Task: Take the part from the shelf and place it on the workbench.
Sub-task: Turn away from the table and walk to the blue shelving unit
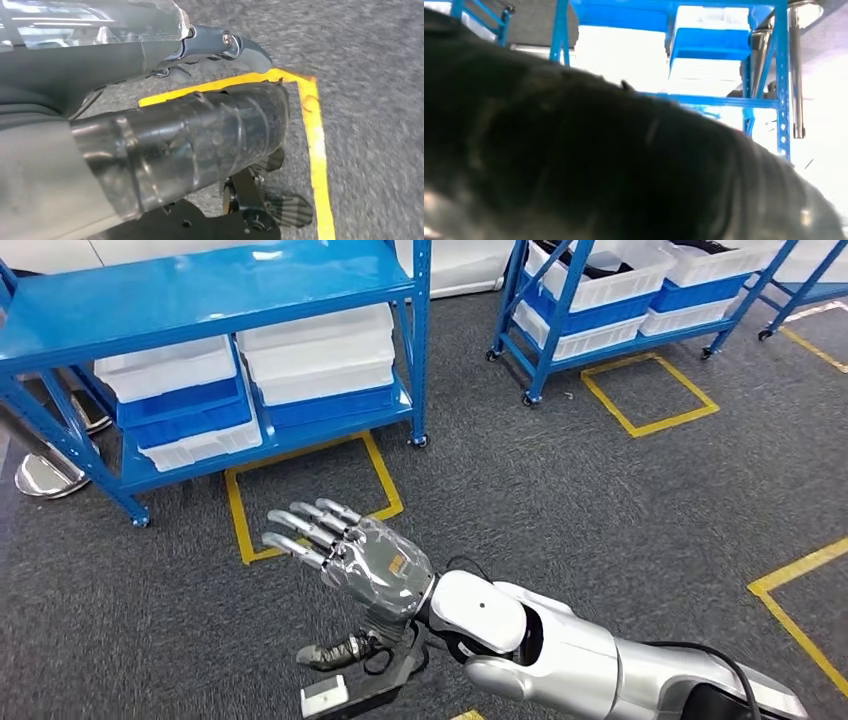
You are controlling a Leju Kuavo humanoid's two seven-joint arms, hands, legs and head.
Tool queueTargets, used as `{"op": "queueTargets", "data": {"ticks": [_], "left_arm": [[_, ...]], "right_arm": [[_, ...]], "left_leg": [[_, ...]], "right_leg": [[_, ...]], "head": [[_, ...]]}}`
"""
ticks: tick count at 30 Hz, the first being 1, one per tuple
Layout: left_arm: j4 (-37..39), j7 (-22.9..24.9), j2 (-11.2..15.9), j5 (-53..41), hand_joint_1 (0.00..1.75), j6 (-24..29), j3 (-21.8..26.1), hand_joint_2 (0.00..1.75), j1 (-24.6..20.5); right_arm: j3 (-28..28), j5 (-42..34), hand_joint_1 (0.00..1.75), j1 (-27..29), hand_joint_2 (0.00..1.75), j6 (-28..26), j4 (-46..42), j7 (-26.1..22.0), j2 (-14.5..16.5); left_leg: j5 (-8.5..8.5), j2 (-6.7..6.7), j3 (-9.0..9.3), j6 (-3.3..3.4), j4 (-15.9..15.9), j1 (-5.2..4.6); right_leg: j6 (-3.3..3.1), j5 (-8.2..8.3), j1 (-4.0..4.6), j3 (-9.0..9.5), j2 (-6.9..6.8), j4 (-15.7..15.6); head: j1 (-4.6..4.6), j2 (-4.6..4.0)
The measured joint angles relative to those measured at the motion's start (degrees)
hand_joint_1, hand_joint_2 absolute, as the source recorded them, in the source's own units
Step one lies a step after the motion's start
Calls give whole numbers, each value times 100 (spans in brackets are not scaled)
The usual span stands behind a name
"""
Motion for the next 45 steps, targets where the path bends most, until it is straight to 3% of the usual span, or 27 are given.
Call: {"op": "queueTargets", "data": {"ticks": [2, 4, 5, 7, 9, 10, 13, 14, 15, 17, 21, 22, 25, 26, 27, 30, 31, 33, 34, 36, 37, 38, 40, 41, 42, 45], "left_arm": [[1, -1, 11, -11, 0, -1, 0, 0, 4], [2, -4, 26, -30, 0, -2, -1, 0, -9], [3, -5, 28, -39, 0, -2, -2, 0, -23], [3, -5, 29, -47, 0, -2, -5, 0, -39], [3, -3, 36, -49, 0, -2, -7, 0, -16], [3, -1, 42, -50, 0, -2, -7, 0, 2], [3, 4, 58, -53, 0, -1, -7, 0, 37], [4, 6, 61, -54, 0, -1, -7, 0, 35], [4, 8, 64, -55, 0, -1, -8, 0, 29], [5, 8, 62, -57, 0, -1, -10, 0, 11], [5, 8, 63, -58, 0, -2, -13, 0, -1], [5, 8, 63, -58, 0, -2, -14, 0, -6], [5, 16, 63, -56, 0, -12, -19, 0, -11], [5, 25, 63, -56, 0, -18, -20, 0, -4], [5, 33, 63, -55, 0, -22, -20, 0, 7], [13, 51, 56, -45, 0, -30, -17, 0, 32], [16, 57, 55, -39, 0, -32, -16, 0, 41], [15, 76, 60, -21, 0, -32, -13, 0, 39], [15, 87, 64, -13, 0, -32, -13, 0, 30], [15, 111, 72, -8, 0, -32, -12, 0, 0], [16, 120, 70, -8, 0, -32, -13, 0, -11], [16, 127, 69, -8, 0, -32, -13, 0, -17], [16, 137, 69, -8, 0, -32, -12, 0, -6], [16, 139, 71, -8, 0, -31, -11, 0, 4], [16, 142, 74, -8, 0, -30, -11, 0, 13], [16, 145, 86, -9, 0, -30, -9, 0, 36]], "right_arm": [[0, 0, 0, -18, 0, -1, -10, 1, 5], [0, 0, 0, -20, 0, -3, -16, 0, 7], [0, 0, 0, -14, 0, -1, -17, 0, 5], [0, 0, 0, 1, 0, 4, -17, 0, 2], [0, 0, 0, 18, 0, 5, -17, 0, -3], [0, 0, 0, 23, 0, 5, -17, 0, -5], [1, 0, 0, 54, 0, 7, -12, 0, -36], [2, 0, 0, 65, 0, 8, -10, 0, -49], [2, 0, 0, 68, 0, 8, -13, 1, -61], [2, 0, 0, 48, 0, 3, -34, 0, -67], [2, 0, 0, 28, 0, -1, -57, 0, -69], [2, 0, 0, 29, 0, -2, -57, 1, -74], [2, -7, 0, 81, 0, -3, -56, 2, -147], [2, -14, 0, 102, 0, 0, -56, 7, -173], [2, -27, 0, 114, 0, 10, -56, 18, -201], [-4, -96, 0, 185, 0, 113, -54, 133, -288], [-22, -114, 0, 209, 0, 146, -52, 192, -299], [-133, -130, 0, 257, 0, 156, -39, 318, -331], [-234, -132, 0, 304, 0, 133, -13, 375, -351], [-471, -127, 0, 442, 0, 62, 94, 444, -403], [-573, -123, 0, 512, 0, 27, 161, 450, -430], [-660, -120, 0, 571, 0, 3, 226, 448, -456], [-772, -116, 0, 655, 0, -22, 322, 443, -489], [-810, -115, 0, 688, 0, -25, 357, 440, -497], [-839, -113, 0, 715, 0, -25, 385, 437, -501], [-888, -102, 0, 773, 0, -26, 461, 426, -511]], "left_leg": [[87, 53, -25, -69, 151, -3], [168, 336, -299, -118, 647, -16], [116, 499, -518, -134, 959, -15], [-227, 647, -969, -164, 1410, -7], [-465, 688, -1195, -182, 1358, -4], [-370, 718, -1212, -173, 1134, -7], [604, 1033, -1130, -58, 272, -70], [827, 1096, -1110, -24, 134, -95], [893, 1079, -1090, -3, 88, -105], [826, 920, -986, 42, 48, -81], [794, 829, -877, 78, -3, -43], [774, 801, -837, 94, -20, -40], [478, 439, -426, 132, -69, -22], [357, 310, -267, 124, -71, -18], [267, 250, -151, 112, -71, -16], [-1, 110, 91, 30, -55, -23], [-53, 84, 136, -6, -40, -24], [11, 125, 95, -73, 128, -22], [128, 238, -16, -100, 374, -25], [251, 511, -452, -156, 1049, -22], [160, 612, -686, -179, 1346, -17], [-53, 654, -895, -198, 1537, -6], [-503, 681, -1163, -225, 1570, 13], [-572, 686, -1215, -231, 1413, 18], [-430, 692, -1222, -226, 1144, 19], [700, 758, -1172, -148, 266, -11]], "right_leg": [[-69, -55, -3, 171, -121, -101], [-135, -139, -25, 398, -238, -213], [-156, -201, -22, 500, -303, -246], [-164, -352, -18, 678, -430, -267], [-155, -523, -16, 880, -543, -268], [-146, -614, -14, 993, -598, -268], [-79, -886, 22, 1254, -759, -262], [-41, -954, 36, 1318, -807, -275], [-1, -986, 47, 1380, -840, -265], [71, -954, 39, 1413, -872, -171], [111, -892, 15, 1323, -827, 35], [120, -858, 3, 1189, -721, 259], [202, -1443, -69, 145, -373, 1247], [217, -1601, -83, -82, -348, 1227], [207, -1388, -83, -104, -331, 941], [96, -117, -39, -110, -249, 137], [46, 88, -21, -94, -233, 47], [-59, 65, -10, 30, -238, 3], [-115, 26, -17, 111, -249, -46], [-192, -71, -28, 308, -286, -130], [-212, -137, -28, 404, -304, -155], [-215, -212, -29, 498, -319, -167], [-205, -378, -35, 700, -328, -172], [-195, -469, -38, 813, -328, -172], [-180, -563, -40, 932, -332, -172], [-96, -857, -18, 1188, -345, -144]], "head": [[2, 0], [-17, 0], [-26, 0], [-33, 0], [-33, 0], [-34, 0], [-27, 0], [-27, 0], [-26, 0], [-30, 0], [-29, 0], [-26, 0], [-17, 0], [-16, 0], [-15, 0], [-20, 0], [-23, 0], [-25, 0], [-26, 0], [-27, 0], [-28, 0], [-28, 0], [-28, 0], [-27, 0], [-27, 0], [-27, 0]]}}
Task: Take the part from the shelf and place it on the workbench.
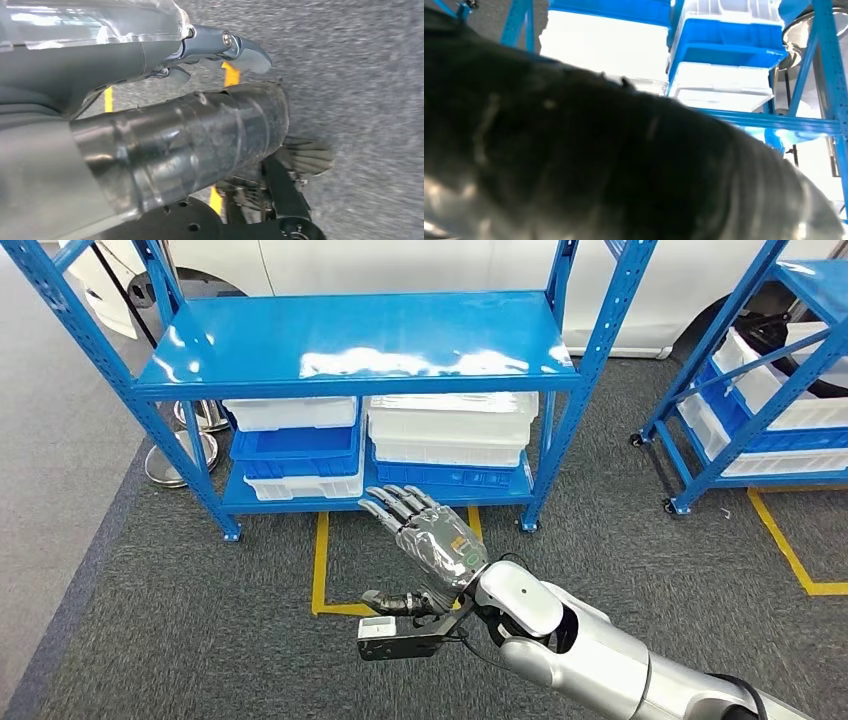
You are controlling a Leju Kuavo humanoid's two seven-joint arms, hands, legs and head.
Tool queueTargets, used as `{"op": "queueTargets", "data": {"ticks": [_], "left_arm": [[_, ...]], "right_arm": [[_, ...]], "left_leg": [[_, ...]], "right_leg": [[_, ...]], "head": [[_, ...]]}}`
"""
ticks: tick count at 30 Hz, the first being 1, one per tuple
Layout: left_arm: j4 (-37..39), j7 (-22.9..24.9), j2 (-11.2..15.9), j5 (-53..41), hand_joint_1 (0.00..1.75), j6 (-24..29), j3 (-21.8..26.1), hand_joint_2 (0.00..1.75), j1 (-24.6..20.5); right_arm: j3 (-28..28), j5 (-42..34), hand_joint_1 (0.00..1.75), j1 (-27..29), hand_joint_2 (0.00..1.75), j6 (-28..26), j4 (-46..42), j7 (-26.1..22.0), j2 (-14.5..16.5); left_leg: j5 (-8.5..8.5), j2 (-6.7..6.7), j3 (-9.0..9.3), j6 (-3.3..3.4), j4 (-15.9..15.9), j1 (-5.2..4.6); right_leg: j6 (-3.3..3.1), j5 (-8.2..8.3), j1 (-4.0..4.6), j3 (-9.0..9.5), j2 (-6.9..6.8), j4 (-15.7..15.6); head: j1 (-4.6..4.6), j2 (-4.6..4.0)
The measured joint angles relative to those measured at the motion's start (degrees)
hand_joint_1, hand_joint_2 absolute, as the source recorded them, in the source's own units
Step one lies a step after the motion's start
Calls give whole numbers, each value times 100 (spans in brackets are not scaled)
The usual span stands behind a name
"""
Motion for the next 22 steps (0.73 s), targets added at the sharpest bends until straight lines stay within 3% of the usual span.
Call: {"op": "queueTargets", "data": {"ticks": [1, 3, 4, 6, 7, 9, 10, 11, 12, 13, 15, 16, 17, 18, 19, 22], "left_arm": [[0, 2, 2, 0, 0, -1, 1, 0, 2], [0, 3, 1, -1, 0, -3, 2, 0, -20], [0, 2, 0, -1, 0, -3, 2, 0, -28], [0, 1, 1, 0, 0, -3, 2, 0, -48], [0, 0, 2, 1, 0, -3, 2, 0, -52], [0, 9, 3, 1, 0, 1, 3, 0, -54], [0, 24, 3, 1, 0, 8, 5, 0, -50], [0, 40, 3, 1, 0, 16, 8, 0, -44], [0, 56, 3, 1, 0, 24, 10, 0, -38], [0, 68, 3, 1, 0, 32, 14, 0, -33], [5, 90, -15, -1, 0, 55, 21, 0, -41], [8, 100, -23, -1, 0, 74, 25, 0, -48], [11, 108, -30, -2, 0, 95, 28, 0, -57], [11, 109, -23, -2, 0, 117, 30, 0, -71], [11, 108, -10, -3, 0, 133, 31, 0, -88], [14, 106, 29, -43, 0, 165, 31, 0, -141]], "right_arm": [[-13, 2, 0, 13, 0, -2, 20, -2, -3], [-58, 2, 0, 15, 0, -9, 37, -4, -7], [-87, 3, 0, 8, 0, -13, 40, -3, -8], [-125, 4, 0, -6, 0, -3, 46, 18, -12], [-134, 3, 0, 6, 0, 19, 55, 51, -15], [-164, -18, 0, 63, 0, 87, 102, 169, -26], [-218, -50, 0, 112, 0, 123, 162, 242, -34], [-306, -102, 0, 173, 0, 151, 261, 309, -43], [-435, -170, 0, 247, 0, 172, 415, 366, -53], [-597, -244, 0, 334, 0, 187, 632, 419, -59], [-1007, -395, 0, 545, 0, 173, 1329, 532, -68], [-1237, -470, 0, 649, 0, 153, 1784, 589, -69], [-1485, -559, 0, 739, 0, 122, 2287, 631, -71], [-1738, -663, 0, 804, 0, 94, 2794, 651, -70], [-2001, -794, 0, 860, 44, 80, 3301, 660, -69], [-2679, -1315, 0, 1095, 175, 239, 4568, 780, -84]], "left_leg": [[206, 10, 22, 39, -109, -12], [175, -17, 120, 124, -123, -15], [139, -34, 189, 166, -148, -7], [53, -60, 347, 235, -205, 5], [-5, -71, 425, 257, -225, 3], [-140, -104, 583, 275, -242, 0], [-217, -126, 677, 277, -244, -2], [-299, -149, 780, 278, -245, -5], [-384, -172, 892, 276, -247, -11], [-470, -190, 990, 273, -252, -17], [-643, -244, 1173, 240, -237, -37], [-711, -271, 1260, 216, -230, -41], [-738, -295, 1335, 187, -198, -46], [-726, -310, 1367, 157, -148, -52], [-674, -293, 1341, 136, -13, -55], [-606, -169, 956, 77, 642, -48]], "right_leg": [[41, -74, 14, 71, -3, 16], [114, -79, 21, 112, -8, 148], [141, 2, 13, 51, -6, 338], [185, 113, -7, -332, 1, 950], [207, 51, -12, -571, 4, 1263], [234, -338, -15, -1008, 6, 1621], [233, -542, -14, -1154, 6, 1624], [223, -645, -12, -1241, 7, 1510], [202, -575, -5, -1277, 8, 1284], [161, -284, 8, -1278, 9, 970], [55, 559, 70, -1262, 27, 403], [11, 847, 97, -1229, 32, 253], [-17, 951, 117, -1181, 31, 194], [-35, 913, 111, -1096, 21, 177], [-52, 882, 96, -1005, 6, 134], [-115, 799, 43, -790, -34, 0]], "head": [[-1, 0], [-2, 0], [0, 0], [3, 0], [4, 0], [4, 0], [4, 0], [5, 0], [5, 0], [6, 0], [3, 0], [5, 0], [7, 0], [11, 0], [11, 0], [-10, 0]]}}
